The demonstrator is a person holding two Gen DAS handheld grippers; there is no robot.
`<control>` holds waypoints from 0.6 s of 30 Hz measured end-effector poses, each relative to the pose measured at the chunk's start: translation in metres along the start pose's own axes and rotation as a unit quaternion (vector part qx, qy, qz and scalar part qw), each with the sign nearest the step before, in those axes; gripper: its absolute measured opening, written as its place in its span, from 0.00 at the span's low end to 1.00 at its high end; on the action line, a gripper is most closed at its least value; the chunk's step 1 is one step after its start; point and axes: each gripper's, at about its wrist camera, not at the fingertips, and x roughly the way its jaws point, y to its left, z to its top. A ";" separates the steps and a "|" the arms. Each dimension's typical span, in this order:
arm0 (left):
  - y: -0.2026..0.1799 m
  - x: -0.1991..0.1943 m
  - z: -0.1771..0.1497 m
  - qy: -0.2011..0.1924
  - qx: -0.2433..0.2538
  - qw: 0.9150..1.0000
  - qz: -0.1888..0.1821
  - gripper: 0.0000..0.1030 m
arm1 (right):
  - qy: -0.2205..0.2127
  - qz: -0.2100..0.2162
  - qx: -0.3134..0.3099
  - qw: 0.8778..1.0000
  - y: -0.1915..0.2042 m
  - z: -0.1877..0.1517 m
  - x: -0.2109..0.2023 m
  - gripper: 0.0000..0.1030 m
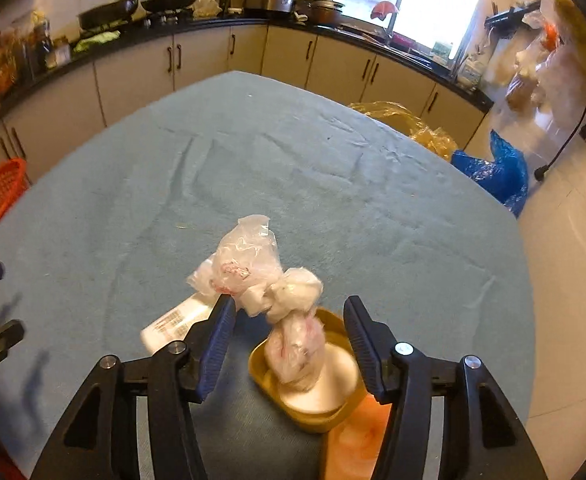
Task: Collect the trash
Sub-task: 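Grasp the white plastic bag bundle with the right tool while the left tool approaches the white spray bottle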
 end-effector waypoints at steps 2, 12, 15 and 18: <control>0.000 0.001 -0.001 0.002 -0.001 1.000 -0.002 0.61 | 0.008 0.007 -0.003 1.000 0.000 0.002 0.009 0.58; 0.002 0.001 0.004 0.009 -0.007 1.000 -0.010 0.61 | -0.071 0.038 0.056 0.995 -0.011 -0.004 -0.017 0.31; -0.005 0.002 0.017 0.014 -0.006 1.000 -0.025 0.61 | -0.131 0.071 0.111 0.983 -0.022 -0.015 -0.050 0.31; -0.020 0.008 0.031 0.023 0.006 0.999 -0.037 0.62 | -0.167 0.072 0.165 0.969 -0.029 -0.030 -0.069 0.32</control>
